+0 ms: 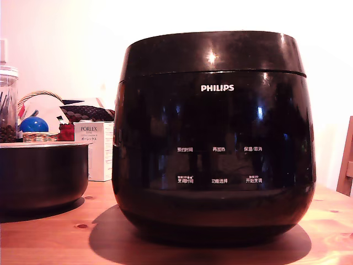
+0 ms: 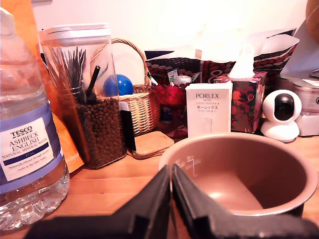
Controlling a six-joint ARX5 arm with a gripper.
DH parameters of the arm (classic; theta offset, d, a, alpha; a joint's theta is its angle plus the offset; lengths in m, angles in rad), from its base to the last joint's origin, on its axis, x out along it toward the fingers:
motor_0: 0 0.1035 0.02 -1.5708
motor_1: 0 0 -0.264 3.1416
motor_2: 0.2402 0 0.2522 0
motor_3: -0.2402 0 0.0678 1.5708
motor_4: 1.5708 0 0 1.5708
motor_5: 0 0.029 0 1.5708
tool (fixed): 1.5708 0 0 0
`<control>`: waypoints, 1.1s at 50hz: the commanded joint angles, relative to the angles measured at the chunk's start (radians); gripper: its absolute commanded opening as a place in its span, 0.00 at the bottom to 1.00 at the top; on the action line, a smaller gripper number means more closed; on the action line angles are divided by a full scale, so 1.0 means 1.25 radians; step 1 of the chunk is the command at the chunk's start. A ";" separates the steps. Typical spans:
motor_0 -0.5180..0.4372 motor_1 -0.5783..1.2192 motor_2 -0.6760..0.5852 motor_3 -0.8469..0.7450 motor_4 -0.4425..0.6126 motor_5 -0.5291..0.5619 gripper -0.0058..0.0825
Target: Open the rice cooker by pressing the large metal button on the top of its lid with medium force
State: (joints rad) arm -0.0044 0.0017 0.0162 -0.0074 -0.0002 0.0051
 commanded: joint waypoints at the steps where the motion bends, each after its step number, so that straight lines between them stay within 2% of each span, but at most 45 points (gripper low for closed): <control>1: 0.067 -0.012 -0.033 0.085 0.105 -0.004 0.04; 13: 0.066 -0.012 -0.033 0.093 0.115 -0.025 0.04; 20: 0.065 -0.012 -0.032 0.122 0.155 -0.135 0.04; 22: 0.063 -0.012 -0.030 0.137 0.206 -0.223 0.04; 24: 0.060 -0.012 -0.025 0.148 0.251 -0.226 0.04; 25: 0.059 -0.012 -0.021 0.152 0.271 -0.302 0.04; 27: 0.054 -0.011 -0.012 0.156 0.283 -0.315 0.04; 28: 0.052 -0.011 -0.007 0.156 0.341 -0.367 0.04; 30: 0.047 -0.011 0.006 0.154 0.368 -0.383 0.04; 31: 0.044 -0.011 0.012 0.154 0.416 -0.383 0.04; 32: 0.042 -0.011 0.017 0.153 0.445 -0.423 0.04; 34: 0.034 -0.011 0.031 0.150 0.461 -0.430 0.04; 35: 0.031 -0.011 0.037 0.147 0.535 -0.462 0.04; 36: 0.027 -0.011 0.046 0.143 0.562 -0.472 0.04; 38: 0.016 -0.011 0.064 0.130 0.562 -0.472 0.04; 39: 0.010 -0.011 0.074 0.123 0.628 -0.481 0.04; 44: -0.022 -0.001 0.130 0.080 0.671 -0.487 0.04; 46: -0.030 0.007 0.154 0.054 0.729 -0.494 0.04; 48: -0.039 0.023 0.178 0.021 0.734 -0.497 0.04; 49: -0.043 0.029 0.190 0.003 0.780 -0.512 0.04; 55: -0.067 0.107 0.260 -0.059 0.844 -0.513 0.04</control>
State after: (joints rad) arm -0.0761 0.0845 0.3305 -0.0662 1.0428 -0.6292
